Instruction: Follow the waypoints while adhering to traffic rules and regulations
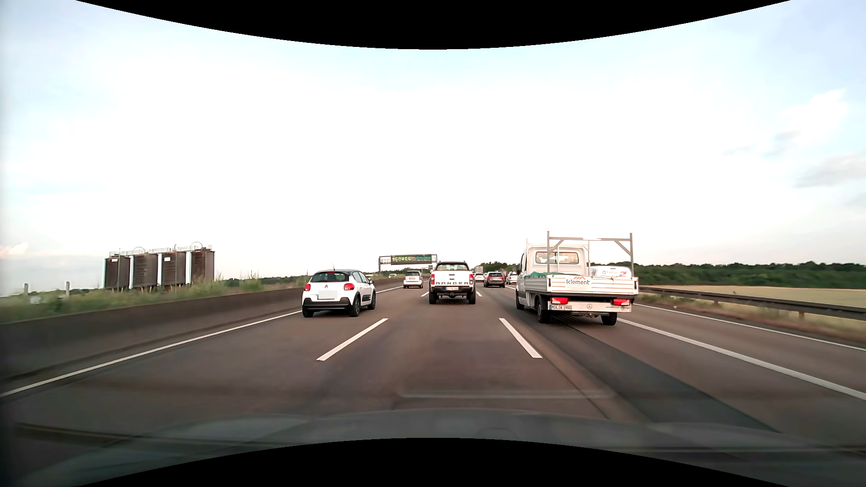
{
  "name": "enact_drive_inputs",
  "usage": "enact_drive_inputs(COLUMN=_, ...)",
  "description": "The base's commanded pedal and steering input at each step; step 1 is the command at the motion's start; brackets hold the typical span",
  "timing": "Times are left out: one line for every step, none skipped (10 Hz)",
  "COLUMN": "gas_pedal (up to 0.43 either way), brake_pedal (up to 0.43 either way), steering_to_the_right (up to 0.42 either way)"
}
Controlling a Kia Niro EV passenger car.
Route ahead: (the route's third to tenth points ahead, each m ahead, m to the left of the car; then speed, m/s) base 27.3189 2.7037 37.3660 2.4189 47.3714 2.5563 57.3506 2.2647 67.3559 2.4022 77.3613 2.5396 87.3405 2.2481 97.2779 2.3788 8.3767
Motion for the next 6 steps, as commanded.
enact_drive_inputs(gas_pedal=0.110, brake_pedal=0.000, steering_to_the_right=-0.005)
enact_drive_inputs(gas_pedal=0.110, brake_pedal=0.000, steering_to_the_right=-0.005)
enact_drive_inputs(gas_pedal=0.110, brake_pedal=0.000, steering_to_the_right=-0.005)
enact_drive_inputs(gas_pedal=0.110, brake_pedal=0.000, steering_to_the_right=-0.005)
enact_drive_inputs(gas_pedal=0.110, brake_pedal=0.000, steering_to_the_right=-0.005)
enact_drive_inputs(gas_pedal=0.110, brake_pedal=0.000, steering_to_the_right=-0.005)
